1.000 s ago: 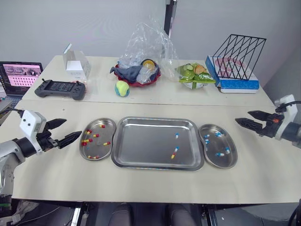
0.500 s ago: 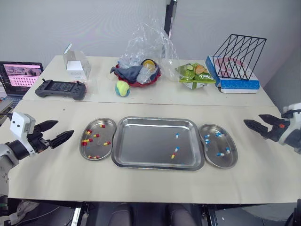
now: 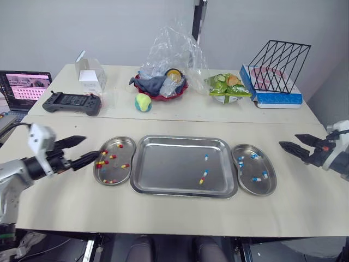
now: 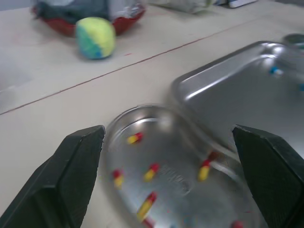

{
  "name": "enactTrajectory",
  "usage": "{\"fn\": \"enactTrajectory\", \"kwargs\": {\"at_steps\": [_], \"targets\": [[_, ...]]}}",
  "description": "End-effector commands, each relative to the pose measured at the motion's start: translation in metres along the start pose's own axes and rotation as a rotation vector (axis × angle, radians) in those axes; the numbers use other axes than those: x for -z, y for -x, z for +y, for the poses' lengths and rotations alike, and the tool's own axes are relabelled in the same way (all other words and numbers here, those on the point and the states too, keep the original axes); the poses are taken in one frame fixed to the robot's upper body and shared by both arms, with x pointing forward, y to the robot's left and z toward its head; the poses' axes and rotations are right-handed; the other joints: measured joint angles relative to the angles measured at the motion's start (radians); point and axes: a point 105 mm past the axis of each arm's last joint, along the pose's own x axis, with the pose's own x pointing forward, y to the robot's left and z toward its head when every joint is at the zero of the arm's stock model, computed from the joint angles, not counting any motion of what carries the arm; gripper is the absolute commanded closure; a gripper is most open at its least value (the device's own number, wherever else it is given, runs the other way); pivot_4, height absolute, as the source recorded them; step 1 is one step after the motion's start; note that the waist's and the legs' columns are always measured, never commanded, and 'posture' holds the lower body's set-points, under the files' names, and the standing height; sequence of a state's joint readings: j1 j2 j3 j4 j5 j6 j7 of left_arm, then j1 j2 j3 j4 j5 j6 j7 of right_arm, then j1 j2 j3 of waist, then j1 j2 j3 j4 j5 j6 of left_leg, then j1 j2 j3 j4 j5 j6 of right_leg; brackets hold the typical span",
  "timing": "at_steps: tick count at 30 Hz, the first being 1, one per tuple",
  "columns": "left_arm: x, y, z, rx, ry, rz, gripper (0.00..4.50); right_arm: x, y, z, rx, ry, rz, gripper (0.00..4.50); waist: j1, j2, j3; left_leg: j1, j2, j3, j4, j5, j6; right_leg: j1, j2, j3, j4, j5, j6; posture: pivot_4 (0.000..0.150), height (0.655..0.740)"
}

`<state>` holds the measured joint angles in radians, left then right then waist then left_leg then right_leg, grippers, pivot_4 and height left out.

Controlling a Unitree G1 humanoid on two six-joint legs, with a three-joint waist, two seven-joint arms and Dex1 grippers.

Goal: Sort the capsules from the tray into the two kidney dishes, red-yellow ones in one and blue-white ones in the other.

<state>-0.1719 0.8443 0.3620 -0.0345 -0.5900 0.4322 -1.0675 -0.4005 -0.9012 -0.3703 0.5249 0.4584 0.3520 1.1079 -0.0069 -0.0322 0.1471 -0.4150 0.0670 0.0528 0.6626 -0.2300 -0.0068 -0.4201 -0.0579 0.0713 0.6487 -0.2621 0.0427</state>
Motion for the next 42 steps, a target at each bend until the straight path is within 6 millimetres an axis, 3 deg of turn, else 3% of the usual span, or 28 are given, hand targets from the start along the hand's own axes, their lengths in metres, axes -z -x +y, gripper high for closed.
{"fn": "enactTrajectory", "kwargs": {"at_steps": [1,3,9,13,19,26,34,38,42], "targets": [[-0.019,-0.022,-0.021,0.107,-0.023,-0.044,0.0,-0.02,0.006,0.008,-0.046,0.018,-0.061,0.03,0.0,0.0,0.0,0.0,0.0,0.0,0.0,0.0,0.0,0.0,0.0,0.0,0.0,0.0,0.0,0.15,0.7334],[-0.02,-0.031,-0.031,0.149,-0.024,-0.04,0.0,-0.021,0.007,0.012,-0.066,0.007,-0.064,0.03,-0.002,0.0,0.0,0.0,0.0,-0.001,0.0,0.0,0.0,0.0,0.0,0.0,0.0,0.0,0.0,0.15,0.7334],[-0.022,-0.077,-0.088,0.42,-0.002,-0.009,0.0,-0.022,0.023,0.029,-0.112,0.017,-0.057,0.03,0.005,0.0,0.0,0.0,-0.001,-0.001,0.001,0.0,0.0,0.001,0.0,0.0,0.0,0.0,0.0,0.15,0.7334],[-0.013,-0.094,-0.105,0.492,-0.043,0.044,0.0,-0.019,0.029,0.035,-0.106,0.016,-0.05,0.03,0.008,0.0,0.0,0.0,-0.001,-0.001,0.002,0.0,0.0,0.002,0.0,0.0,0.0,0.0,0.001,0.15,0.7334],[-0.001,-0.115,-0.12,0.573,-0.088,0.065,0.0,-0.016,0.039,0.052,-0.121,0.104,-0.041,0.03,0.01,0.001,-0.001,0.0,-0.001,-0.002,0.002,0.0,0.0,0.002,0.0,0.0,0.0,0.0,0.001,0.15,0.7334],[0.001,-0.131,-0.133,0.625,-0.095,0.047,0.0,-0.013,0.048,0.069,-0.144,0.085,-0.038,0.03,0.017,0.001,-0.001,0.0,-0.002,-0.002,0.003,0.0,0.0,0.003,0.0,0.0,0.0,0.0,0.001,0.15,0.7334],[-0.005,-0.136,-0.118,0.584,-0.053,0.026,0.0,-0.01,0.057,0.07,-0.104,0.096,-0.026,0.03,0.017,0.001,-0.001,0.0,-0.002,-0.004,0.004,0.0,0.0,0.003,0.0,0.0,0.0,0.0,0.001,0.15,0.7334],[0.011,-0.133,-0.124,0.631,-0.077,0.082,0.0,-0.005,0.057,0.069,-0.085,0.107,-0.001,0.03,0.017,0.001,-0.001,0.0,-0.002,-0.004,0.004,0.0,0.0,0.003,0.0,0.0,0.0,0.0,0.001,0.15,0.7334],[0.023,-0.144,-0.136,0.646,-0.085,0.11,0.0,-0.003,0.055,0.063,-0.052,0.132,0.006,0.03,0.02,0.001,-0.001,0.0,-0.002,-0.004,0.005,0.0,0.0,0.004,0.0,0.0,0.0,0.0,0.001,0.15,0.7334]]}}
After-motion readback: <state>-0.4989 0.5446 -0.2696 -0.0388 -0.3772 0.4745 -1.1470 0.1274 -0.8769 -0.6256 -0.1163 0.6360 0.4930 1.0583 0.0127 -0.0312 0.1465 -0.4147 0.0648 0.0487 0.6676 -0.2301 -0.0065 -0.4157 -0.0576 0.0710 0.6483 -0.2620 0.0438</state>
